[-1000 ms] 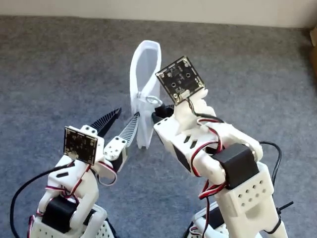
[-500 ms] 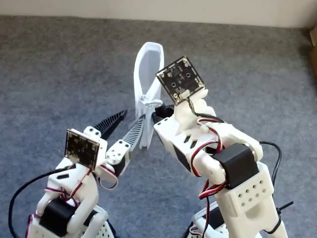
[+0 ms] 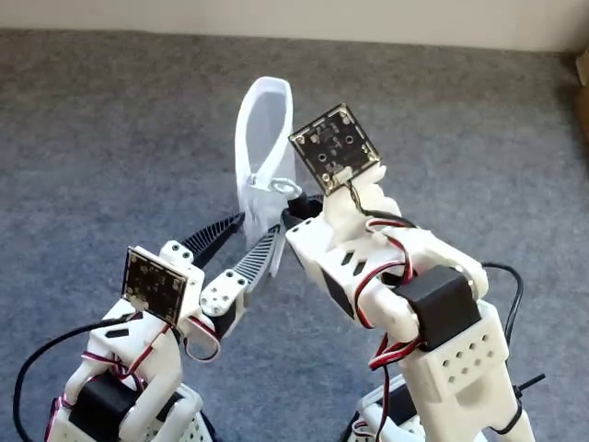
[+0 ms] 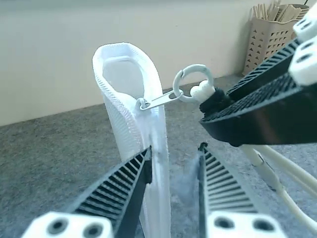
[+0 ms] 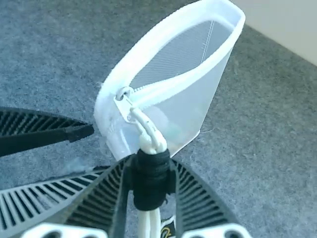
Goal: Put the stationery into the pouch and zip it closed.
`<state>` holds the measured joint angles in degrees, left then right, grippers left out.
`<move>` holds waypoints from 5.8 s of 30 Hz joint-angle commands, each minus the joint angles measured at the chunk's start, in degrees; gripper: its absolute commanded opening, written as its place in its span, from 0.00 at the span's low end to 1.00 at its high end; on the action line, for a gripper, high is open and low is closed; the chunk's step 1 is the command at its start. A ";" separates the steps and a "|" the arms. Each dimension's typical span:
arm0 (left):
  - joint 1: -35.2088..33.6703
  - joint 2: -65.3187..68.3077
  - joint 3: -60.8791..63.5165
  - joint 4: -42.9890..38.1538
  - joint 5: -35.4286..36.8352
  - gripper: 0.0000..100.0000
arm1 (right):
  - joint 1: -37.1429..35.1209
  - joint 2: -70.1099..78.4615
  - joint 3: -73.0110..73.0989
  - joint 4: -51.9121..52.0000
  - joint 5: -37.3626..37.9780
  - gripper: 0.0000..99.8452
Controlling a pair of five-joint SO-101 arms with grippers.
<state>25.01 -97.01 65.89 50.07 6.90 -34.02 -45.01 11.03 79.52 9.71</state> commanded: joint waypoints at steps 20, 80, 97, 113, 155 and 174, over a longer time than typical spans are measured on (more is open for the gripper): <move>-6.02 -0.22 1.01 -7.74 0.09 0.16 | -0.84 -1.89 1.54 -0.22 0.79 0.00; -4.26 16.57 2.33 -15.74 -7.82 0.01 | -2.42 -1.98 1.19 -1.01 -11.08 0.00; -4.35 16.57 1.98 -13.27 -10.73 0.01 | 4.35 -1.98 1.54 -19.30 -22.24 0.00; -4.70 16.57 1.98 -12.66 -10.73 0.01 | 10.68 -1.27 10.24 -33.19 -21.10 0.00; -4.79 16.48 1.98 -11.25 -10.64 0.01 | 25.63 34.42 -6.55 -49.80 -18.11 0.00; -7.60 16.48 2.07 -11.25 -10.55 0.01 | 33.63 53.93 -26.86 -49.45 -18.11 0.00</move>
<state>19.03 -80.40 67.91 36.26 -3.47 -10.37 6.95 -12.09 30.99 -9.19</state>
